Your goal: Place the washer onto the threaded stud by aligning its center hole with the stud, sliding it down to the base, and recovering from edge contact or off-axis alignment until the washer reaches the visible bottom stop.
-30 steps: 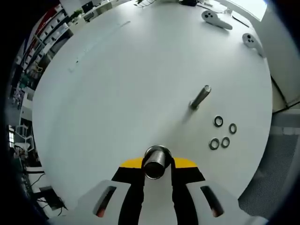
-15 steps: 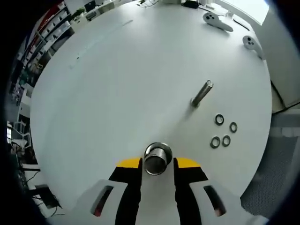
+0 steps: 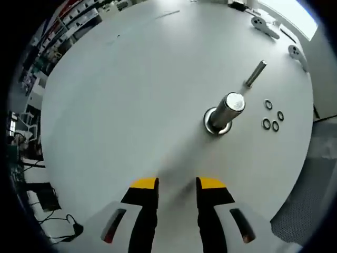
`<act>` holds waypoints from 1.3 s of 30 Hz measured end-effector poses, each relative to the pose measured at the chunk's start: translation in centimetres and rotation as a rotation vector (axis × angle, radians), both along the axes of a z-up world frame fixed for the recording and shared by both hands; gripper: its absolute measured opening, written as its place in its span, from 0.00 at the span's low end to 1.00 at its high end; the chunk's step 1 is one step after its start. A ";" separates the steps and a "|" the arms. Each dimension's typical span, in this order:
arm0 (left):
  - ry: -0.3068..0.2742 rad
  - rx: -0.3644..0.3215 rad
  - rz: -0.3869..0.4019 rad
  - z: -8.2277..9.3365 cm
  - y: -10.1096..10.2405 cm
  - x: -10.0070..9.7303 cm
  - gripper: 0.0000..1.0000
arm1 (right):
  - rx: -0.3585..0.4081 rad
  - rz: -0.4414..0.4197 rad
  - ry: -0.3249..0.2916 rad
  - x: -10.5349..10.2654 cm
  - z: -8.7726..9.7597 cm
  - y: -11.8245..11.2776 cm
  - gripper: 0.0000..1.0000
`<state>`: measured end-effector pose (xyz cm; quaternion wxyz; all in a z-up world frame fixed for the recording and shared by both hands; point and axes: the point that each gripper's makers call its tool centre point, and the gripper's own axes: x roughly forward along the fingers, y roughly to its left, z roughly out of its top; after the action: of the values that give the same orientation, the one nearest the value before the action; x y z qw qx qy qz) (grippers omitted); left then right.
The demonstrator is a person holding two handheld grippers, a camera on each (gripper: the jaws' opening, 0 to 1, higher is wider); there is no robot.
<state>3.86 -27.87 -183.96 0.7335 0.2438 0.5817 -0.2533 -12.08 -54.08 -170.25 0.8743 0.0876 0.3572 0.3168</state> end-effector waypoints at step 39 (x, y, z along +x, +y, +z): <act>0.096 -0.013 0.166 -0.1 1.7 0.1 0.20 | 0.009 -0.014 -0.003 0.2 0.1 -0.1 0.28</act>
<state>4.01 -26.19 -184.11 0.7249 0.1774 0.6327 -0.2067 -11.85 -54.17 -170.15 0.8765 0.0935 0.3541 0.3124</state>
